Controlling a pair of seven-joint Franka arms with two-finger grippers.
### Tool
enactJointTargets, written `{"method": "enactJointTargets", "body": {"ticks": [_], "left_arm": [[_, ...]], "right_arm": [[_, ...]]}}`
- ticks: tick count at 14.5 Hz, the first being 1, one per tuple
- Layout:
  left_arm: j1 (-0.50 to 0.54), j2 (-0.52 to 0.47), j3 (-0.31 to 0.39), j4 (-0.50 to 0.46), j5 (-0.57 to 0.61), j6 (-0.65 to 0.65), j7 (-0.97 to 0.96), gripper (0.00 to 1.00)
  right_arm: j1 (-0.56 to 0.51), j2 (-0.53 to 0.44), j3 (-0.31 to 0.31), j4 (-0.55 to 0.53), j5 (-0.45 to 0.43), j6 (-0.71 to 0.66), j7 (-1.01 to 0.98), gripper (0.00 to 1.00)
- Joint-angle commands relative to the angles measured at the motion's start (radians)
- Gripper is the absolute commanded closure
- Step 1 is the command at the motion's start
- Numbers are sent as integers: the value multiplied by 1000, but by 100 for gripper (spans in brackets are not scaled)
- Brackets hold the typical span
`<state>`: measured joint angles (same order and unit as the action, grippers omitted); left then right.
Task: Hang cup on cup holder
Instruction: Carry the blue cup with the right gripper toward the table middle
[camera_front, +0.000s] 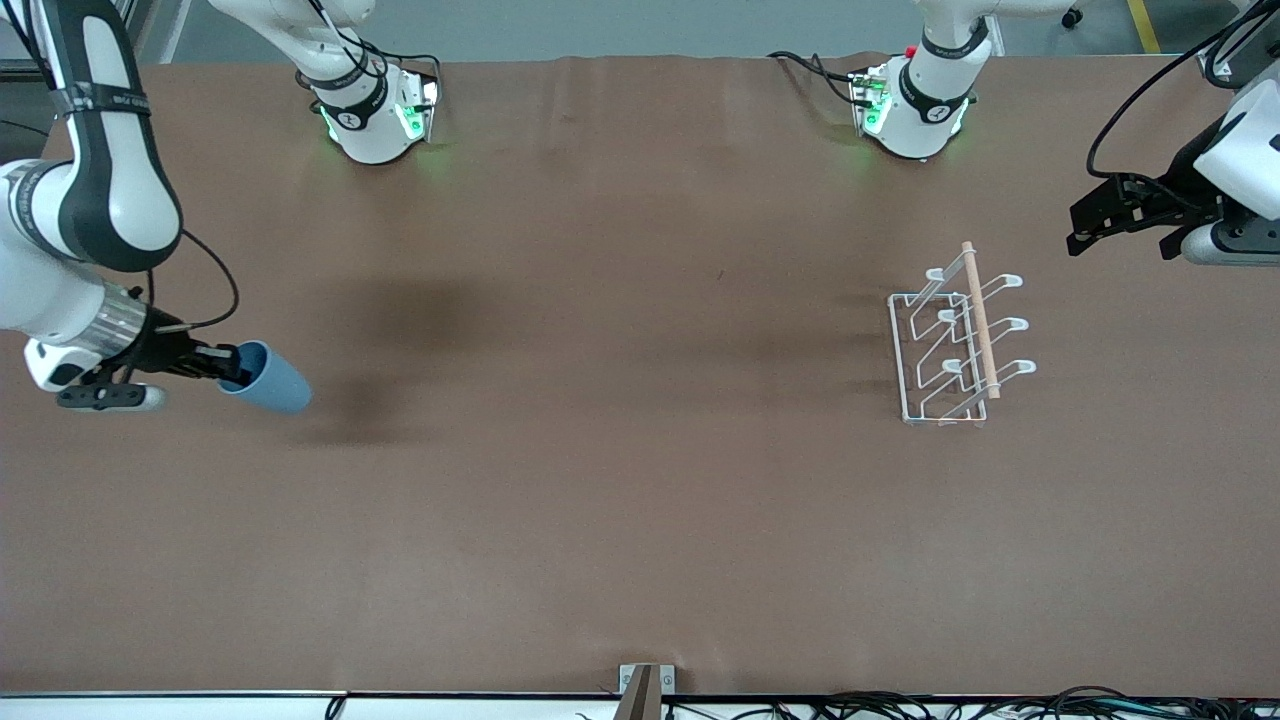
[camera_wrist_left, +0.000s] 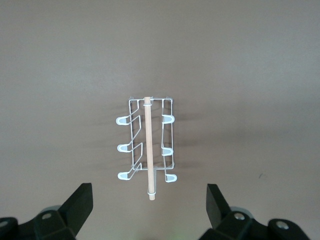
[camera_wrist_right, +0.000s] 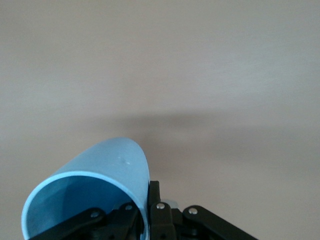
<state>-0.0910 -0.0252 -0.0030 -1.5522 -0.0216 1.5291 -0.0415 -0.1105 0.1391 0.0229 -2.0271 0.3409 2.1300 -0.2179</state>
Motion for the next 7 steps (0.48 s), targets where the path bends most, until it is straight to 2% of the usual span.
{"method": "enactJointTargets", "body": {"ticks": [1,3,7], "left_arm": [[-3,-10,-3,1,8,2,-9,0],[0,-4,-2,4,6,3,-8,0],[7,-4,0,4,9,5,-3,0]], "right_arm": [[11,-26,49,-19,198,-53,5,100],[11,-32,106,-19,281,-68,8,100],[20,-33,202,-37,576,-134,6,100]]}}
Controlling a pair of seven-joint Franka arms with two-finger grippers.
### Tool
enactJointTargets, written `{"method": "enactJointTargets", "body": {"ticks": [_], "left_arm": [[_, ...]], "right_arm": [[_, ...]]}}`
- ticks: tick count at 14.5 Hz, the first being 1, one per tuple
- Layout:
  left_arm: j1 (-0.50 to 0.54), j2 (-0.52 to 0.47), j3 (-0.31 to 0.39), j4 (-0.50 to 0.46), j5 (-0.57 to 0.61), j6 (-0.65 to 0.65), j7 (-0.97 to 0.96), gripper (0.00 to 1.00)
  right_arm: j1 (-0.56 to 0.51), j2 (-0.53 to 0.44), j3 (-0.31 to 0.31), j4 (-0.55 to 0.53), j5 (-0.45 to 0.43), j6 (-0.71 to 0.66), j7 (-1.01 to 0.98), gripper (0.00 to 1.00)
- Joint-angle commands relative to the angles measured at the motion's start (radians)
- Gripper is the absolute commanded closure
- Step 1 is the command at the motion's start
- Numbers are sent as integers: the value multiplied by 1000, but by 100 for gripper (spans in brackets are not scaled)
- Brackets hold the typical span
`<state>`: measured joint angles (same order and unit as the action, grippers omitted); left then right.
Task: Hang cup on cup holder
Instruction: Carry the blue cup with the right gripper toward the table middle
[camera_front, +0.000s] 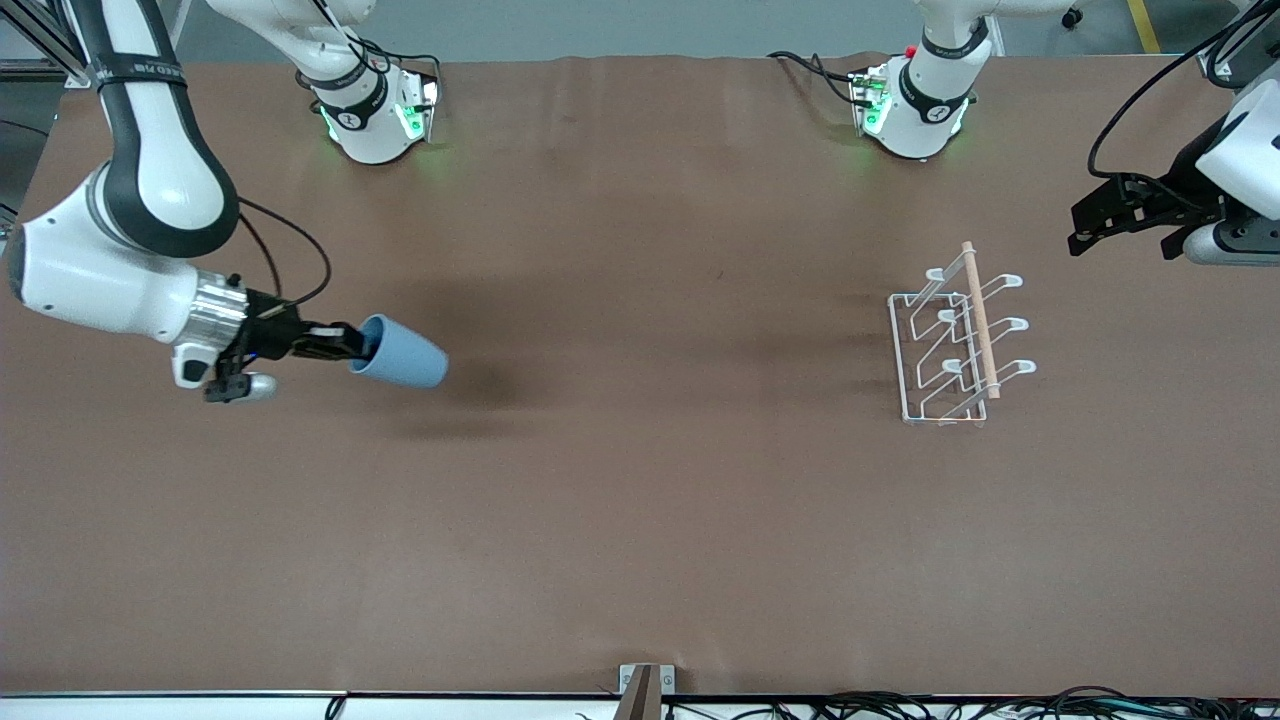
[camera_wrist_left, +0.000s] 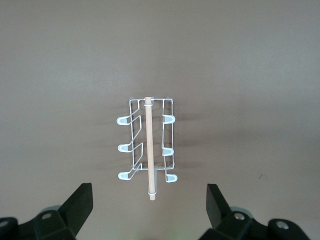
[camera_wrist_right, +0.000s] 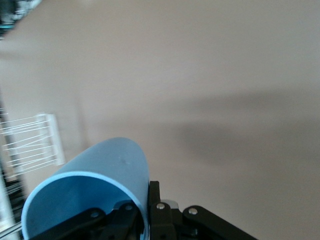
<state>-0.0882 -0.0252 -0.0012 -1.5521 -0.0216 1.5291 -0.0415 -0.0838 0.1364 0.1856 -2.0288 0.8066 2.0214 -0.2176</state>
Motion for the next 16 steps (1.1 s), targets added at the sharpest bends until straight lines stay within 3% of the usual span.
{"method": "enactJointTargets", "body": {"ticks": [1,5,9,13,16], "left_arm": [[5,-6,0,4,9,5,8,0],[2,-4,-2,6,15,8,58,1],[-50,-1,-5,6,9,32,302,1],[-178,23,-14,6,3,46,451,1],[-284,45,-20,7,3,48,503,0]], "right_arm": [[-5,-32,63,-37,161,-41,9,100],[6,-31,98,-76,405,-131,7,100],[30,-31,149,-111,528,-182,6,100],[47,-29,199,-128,542,-175,6,100],[55,-27,204,-134,542,-173,7,100]]}}
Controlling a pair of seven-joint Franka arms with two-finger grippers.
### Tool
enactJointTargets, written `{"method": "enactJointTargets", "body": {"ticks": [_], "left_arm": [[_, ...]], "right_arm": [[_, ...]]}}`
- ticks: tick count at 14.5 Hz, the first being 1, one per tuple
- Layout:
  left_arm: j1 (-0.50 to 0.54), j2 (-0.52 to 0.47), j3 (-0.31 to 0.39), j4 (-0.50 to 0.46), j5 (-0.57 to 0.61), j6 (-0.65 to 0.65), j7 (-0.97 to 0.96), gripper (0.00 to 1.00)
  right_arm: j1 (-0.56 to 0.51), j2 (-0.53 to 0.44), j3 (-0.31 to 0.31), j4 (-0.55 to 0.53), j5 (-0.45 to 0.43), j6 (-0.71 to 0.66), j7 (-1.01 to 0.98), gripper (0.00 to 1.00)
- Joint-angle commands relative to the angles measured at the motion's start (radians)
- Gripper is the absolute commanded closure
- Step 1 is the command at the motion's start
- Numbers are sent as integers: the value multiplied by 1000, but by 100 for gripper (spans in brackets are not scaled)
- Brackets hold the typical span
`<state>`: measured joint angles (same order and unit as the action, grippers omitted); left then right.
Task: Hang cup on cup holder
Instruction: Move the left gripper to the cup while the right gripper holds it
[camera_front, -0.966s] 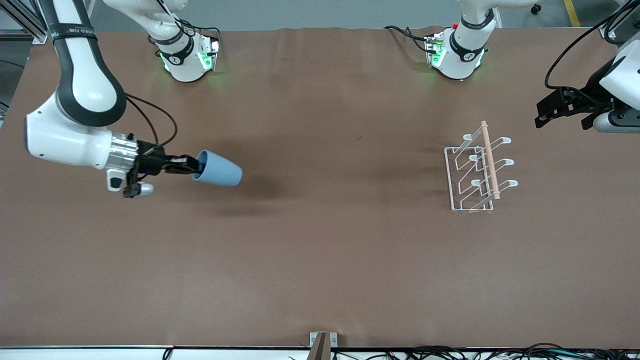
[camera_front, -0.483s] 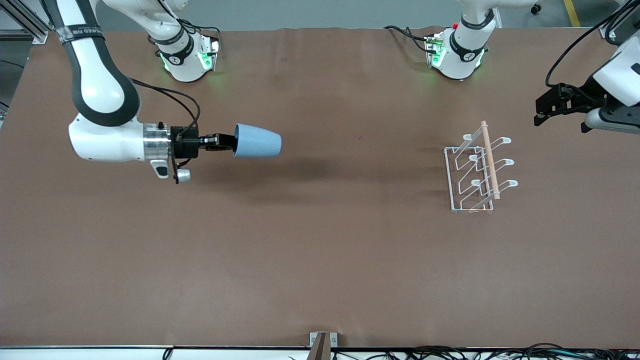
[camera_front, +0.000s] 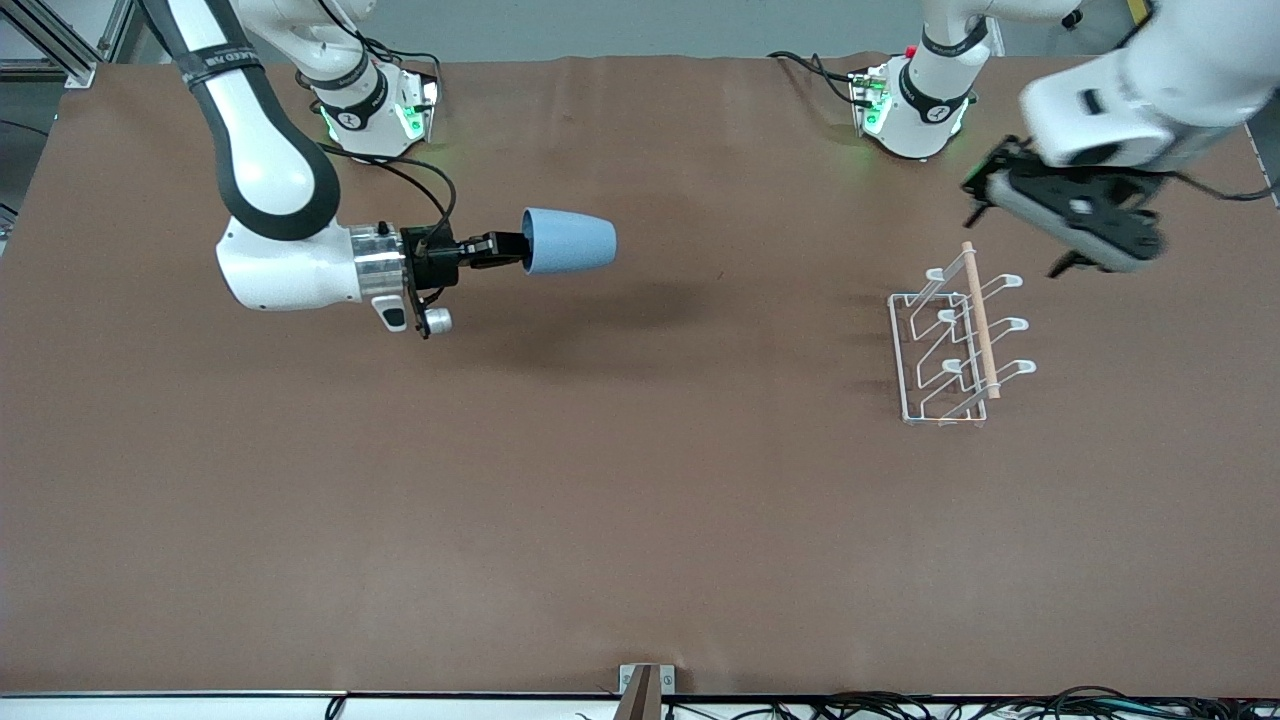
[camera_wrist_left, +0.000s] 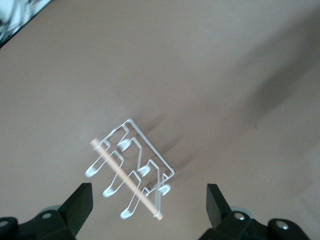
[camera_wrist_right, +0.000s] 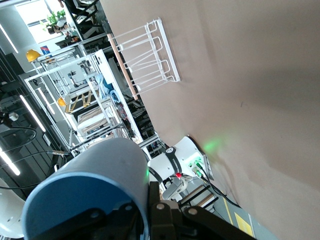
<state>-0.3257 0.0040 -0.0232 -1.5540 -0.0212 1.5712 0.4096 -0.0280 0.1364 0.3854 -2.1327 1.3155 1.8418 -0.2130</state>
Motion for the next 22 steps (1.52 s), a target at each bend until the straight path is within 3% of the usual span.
{"method": "enactJointTargets", "body": {"ticks": [1,3,6,10,13,22], "left_arm": [[-74,36,0,11,-2,7,75,0],[-110,68,-20,32,-55,12,95,0],[-113,115,-116,43,-134,26,121,0],[-119,211,-275,77,-138,127,120,0],[-121,270,-355,80,-141,174,107,0],[-190,409,-377,143,-140,388,64,0]], "right_arm": [[0,-26,4,-32,33,5,0,100],[20,-23,6,-32,33,13,1,100],[26,-23,6,-32,33,25,3,100],[31,-23,6,-30,36,33,3,100],[37,-23,6,-30,53,37,1,100],[43,-23,13,-29,74,68,1,100]]}}
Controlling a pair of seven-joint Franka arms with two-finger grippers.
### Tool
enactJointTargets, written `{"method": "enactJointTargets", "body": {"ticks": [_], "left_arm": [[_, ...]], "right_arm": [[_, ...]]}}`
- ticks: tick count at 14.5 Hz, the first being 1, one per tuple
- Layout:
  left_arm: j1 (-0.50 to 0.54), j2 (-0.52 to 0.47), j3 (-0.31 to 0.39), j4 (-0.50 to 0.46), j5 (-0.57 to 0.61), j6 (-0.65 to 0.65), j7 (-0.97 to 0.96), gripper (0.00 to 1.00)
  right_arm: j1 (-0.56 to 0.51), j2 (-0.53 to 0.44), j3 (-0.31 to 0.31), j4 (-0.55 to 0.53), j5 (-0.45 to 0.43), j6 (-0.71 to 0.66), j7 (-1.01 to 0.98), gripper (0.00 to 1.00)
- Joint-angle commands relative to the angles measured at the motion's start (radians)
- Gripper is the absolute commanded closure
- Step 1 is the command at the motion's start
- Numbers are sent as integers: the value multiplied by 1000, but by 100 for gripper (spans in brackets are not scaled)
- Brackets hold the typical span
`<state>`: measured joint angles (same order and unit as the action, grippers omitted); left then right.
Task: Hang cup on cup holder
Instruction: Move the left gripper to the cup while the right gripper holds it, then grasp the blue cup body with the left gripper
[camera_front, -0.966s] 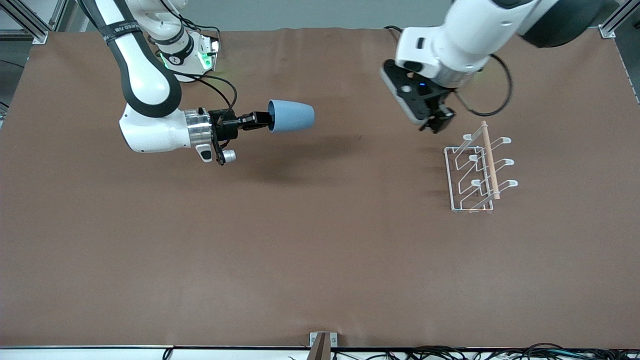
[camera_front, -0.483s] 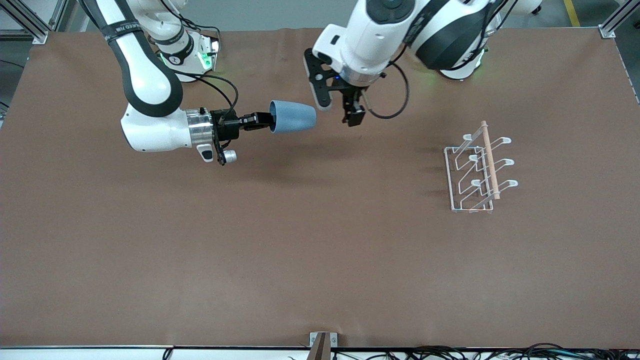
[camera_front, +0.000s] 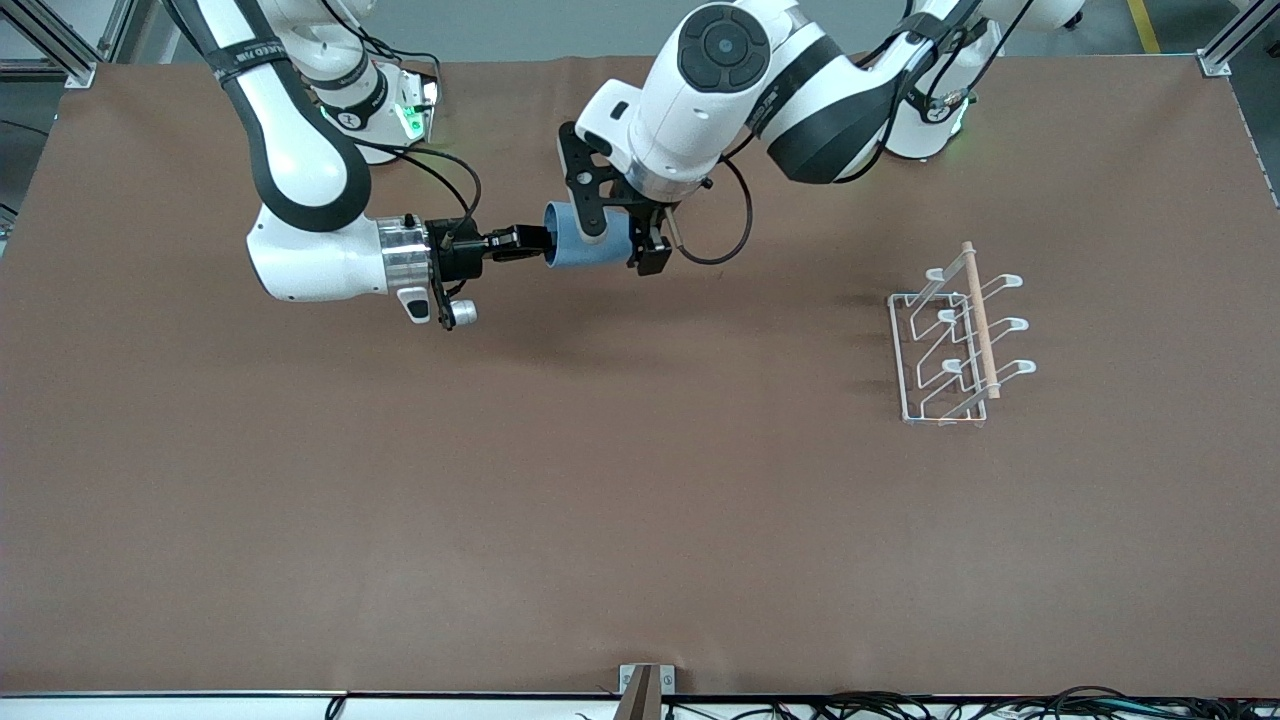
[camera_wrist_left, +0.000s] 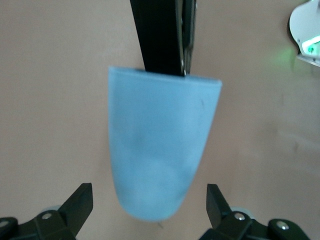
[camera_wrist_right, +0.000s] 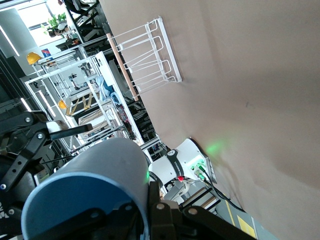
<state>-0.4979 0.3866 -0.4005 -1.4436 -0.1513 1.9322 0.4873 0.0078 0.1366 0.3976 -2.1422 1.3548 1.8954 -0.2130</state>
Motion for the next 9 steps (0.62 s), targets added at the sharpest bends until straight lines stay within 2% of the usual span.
{"method": "enactJointTargets", "body": {"ticks": [1,6,8,9], "left_arm": [[-19,37,-1,32,-10,51,-15,0],[-37,40,-1,23,-8,62,-21,0],[-37,40,-1,22,-10,62,-21,17],[-37,40,-1,17,-7,61,-18,30]], "right_arm": [[8,-23,1,-19,35,16,0,100],[9,-23,3,-19,35,16,1,99],[9,-23,3,-19,37,16,1,99],[9,-23,3,-19,37,16,1,99]]}}
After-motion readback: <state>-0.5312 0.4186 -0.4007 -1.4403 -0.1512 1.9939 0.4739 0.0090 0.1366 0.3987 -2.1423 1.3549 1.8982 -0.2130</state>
